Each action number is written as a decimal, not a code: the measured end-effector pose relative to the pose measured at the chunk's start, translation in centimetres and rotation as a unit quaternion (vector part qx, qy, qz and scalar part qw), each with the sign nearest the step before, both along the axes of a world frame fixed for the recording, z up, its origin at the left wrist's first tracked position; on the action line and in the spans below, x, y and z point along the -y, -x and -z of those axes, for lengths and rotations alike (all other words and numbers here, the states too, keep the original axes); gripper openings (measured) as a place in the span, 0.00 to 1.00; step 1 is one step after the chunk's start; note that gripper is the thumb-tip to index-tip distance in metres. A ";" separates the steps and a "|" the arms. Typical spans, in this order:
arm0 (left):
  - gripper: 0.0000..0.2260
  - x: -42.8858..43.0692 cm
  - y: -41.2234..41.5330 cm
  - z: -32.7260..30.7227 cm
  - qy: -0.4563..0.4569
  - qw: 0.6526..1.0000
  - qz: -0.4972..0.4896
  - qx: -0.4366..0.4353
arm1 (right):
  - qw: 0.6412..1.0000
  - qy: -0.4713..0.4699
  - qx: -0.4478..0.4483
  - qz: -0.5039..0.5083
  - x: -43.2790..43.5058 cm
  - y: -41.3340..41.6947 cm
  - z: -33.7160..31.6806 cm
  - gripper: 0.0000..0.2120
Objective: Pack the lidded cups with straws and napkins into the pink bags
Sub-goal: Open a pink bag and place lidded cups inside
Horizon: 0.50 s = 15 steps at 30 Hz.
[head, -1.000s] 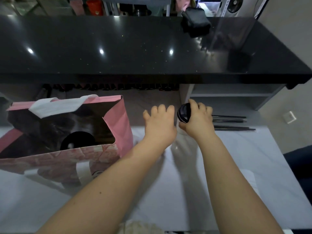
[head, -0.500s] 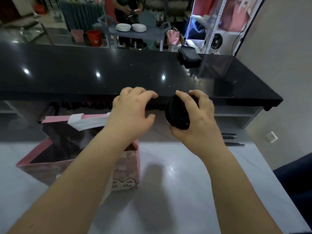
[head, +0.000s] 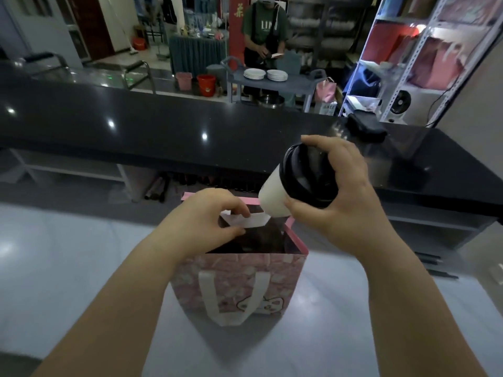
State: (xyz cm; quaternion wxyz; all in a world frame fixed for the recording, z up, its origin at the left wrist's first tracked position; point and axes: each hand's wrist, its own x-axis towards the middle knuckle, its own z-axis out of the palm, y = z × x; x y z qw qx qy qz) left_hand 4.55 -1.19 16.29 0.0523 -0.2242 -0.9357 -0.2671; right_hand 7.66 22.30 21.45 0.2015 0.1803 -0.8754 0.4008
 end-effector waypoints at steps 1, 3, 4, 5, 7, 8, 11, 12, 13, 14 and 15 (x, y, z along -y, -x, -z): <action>0.13 0.3 0.1 0.0 0.018 1.000 0.001 0.005 | 1.000 -0.010 0.014 -0.012 0.7 -0.1 0.2 0.35; 0.17 0.8 0.4 0.1 0.043 0.999 0.017 0.021 | 0.998 -0.037 0.049 -0.031 1.9 -0.1 1.1 0.35; 0.19 1.0 0.5 0.2 0.049 0.998 0.027 0.025 | 0.996 -0.047 0.067 -0.036 2.3 0.0 1.6 0.36; 0.22 1.1 0.7 0.4 0.052 0.998 0.036 0.025 | 0.995 -0.054 0.081 -0.037 2.6 0.0 2.1 0.36; 0.26 1.4 0.8 1.0 0.049 0.997 0.048 0.025 | 0.993 -0.067 0.094 -0.023 2.7 0.1 3.2 0.36; 0.28 1.6 0.8 1.3 0.045 0.997 0.054 0.026 | 0.992 -0.075 0.097 -0.013 2.6 0.1 3.6 0.36; 0.34 2.1 0.9 2.1 0.035 0.998 0.049 0.036 | 0.990 -0.081 0.112 0.018 2.1 0.3 4.5 0.36; 0.35 2.3 0.8 2.3 0.034 0.998 0.047 0.031 | 0.990 -0.076 0.116 0.026 1.9 0.4 4.7 0.36; 0.35 2.4 0.8 2.4 0.033 0.998 0.049 0.020 | 0.990 -0.071 0.119 0.033 1.8 0.6 4.9 0.36; 0.34 2.3 0.8 2.4 0.035 0.998 0.053 0.009 | 0.990 -0.069 0.120 0.039 1.7 0.7 5.1 0.36; 0.34 2.3 0.8 2.4 0.042 0.997 0.058 0.004 | 0.989 -0.070 0.120 0.044 1.8 0.8 5.3 0.36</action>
